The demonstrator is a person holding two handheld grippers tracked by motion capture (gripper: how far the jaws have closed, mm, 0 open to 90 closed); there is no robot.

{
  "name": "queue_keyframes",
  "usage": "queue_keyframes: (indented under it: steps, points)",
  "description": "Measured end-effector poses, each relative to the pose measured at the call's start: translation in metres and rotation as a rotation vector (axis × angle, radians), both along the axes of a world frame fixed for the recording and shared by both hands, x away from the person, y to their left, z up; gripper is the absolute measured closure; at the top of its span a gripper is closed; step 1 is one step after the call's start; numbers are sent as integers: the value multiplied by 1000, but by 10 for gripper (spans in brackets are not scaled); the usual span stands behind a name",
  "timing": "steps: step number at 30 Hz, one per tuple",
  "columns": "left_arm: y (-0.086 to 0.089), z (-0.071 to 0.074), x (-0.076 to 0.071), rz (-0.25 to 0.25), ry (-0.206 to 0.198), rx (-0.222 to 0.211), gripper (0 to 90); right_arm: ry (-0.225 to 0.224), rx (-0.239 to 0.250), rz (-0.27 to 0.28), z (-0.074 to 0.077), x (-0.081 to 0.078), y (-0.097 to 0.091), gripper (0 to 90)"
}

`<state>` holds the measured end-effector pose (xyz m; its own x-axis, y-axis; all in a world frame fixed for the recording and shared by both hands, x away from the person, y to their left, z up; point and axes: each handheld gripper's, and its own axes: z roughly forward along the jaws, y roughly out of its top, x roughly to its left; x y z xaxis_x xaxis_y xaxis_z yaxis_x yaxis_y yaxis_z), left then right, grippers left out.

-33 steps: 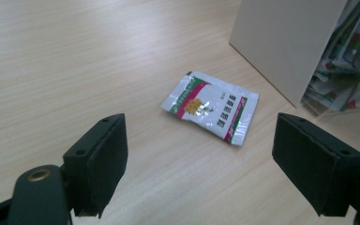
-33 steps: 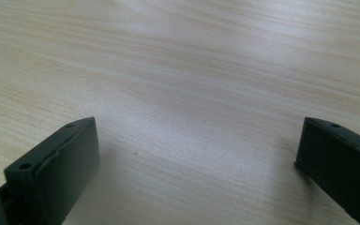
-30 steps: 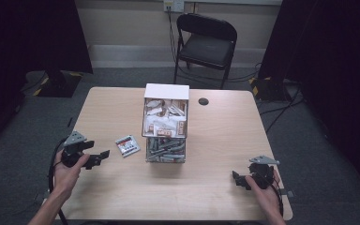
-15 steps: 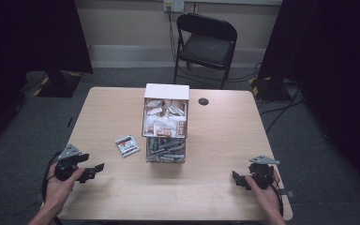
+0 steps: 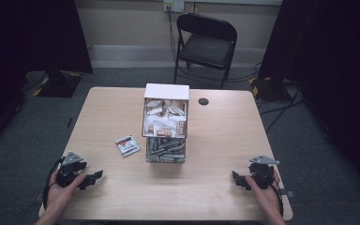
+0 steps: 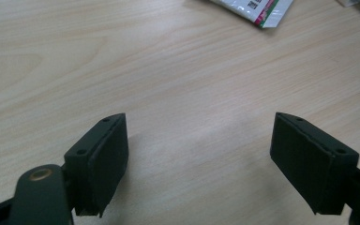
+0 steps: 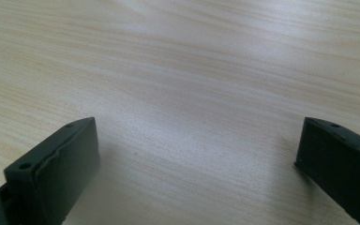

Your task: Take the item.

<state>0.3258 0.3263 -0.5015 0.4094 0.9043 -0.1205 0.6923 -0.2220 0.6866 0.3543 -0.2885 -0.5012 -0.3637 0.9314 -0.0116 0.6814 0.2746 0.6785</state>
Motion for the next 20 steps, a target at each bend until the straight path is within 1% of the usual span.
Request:
queue_keyframes:
  steps: [1, 4, 6, 7, 8, 9, 10, 13, 16, 18, 20]
  points:
    - [1, -1, 0, -3, 1, 9, 197, 0, 0, 0, 0, 0, 0, 0]
    - [2, -3, -3, -1, -22, 13, 191, 0, 0, 2, 0, 0, 0, 0]
    - [2, -5, -4, -10, -39, 41, 180, 0, 0, 4, 0, 1, 0, 0]
    - [2, -6, -5, -11, -49, 64, 179, 1, 0, 5, 0, 1, 1, 0]
    - [2, -6, -5, -6, -52, 56, 164, 1, 0, 5, 0, 1, 1, 0]
    - [3, -6, -5, -13, -54, 62, 164, 0, -1, 5, 0, 1, 1, 0]
    - [3, -7, -5, -13, -55, 57, 163, 0, 1, 4, 0, 2, 1, 0]
    - [5, -8, -5, 5, -69, 55, 144, 0, 0, 4, 0, 2, 1, 0]
    - [6, -8, -4, 18, -63, 63, 123, 0, 0, 3, 0, 1, 1, 0]
    - [5, -9, -3, 20, -61, 55, 109, 0, -1, 1, 0, 1, 1, 0]
    - [5, -9, -3, 24, -60, 57, 97, 0, 0, -3, 0, 1, 2, 0]
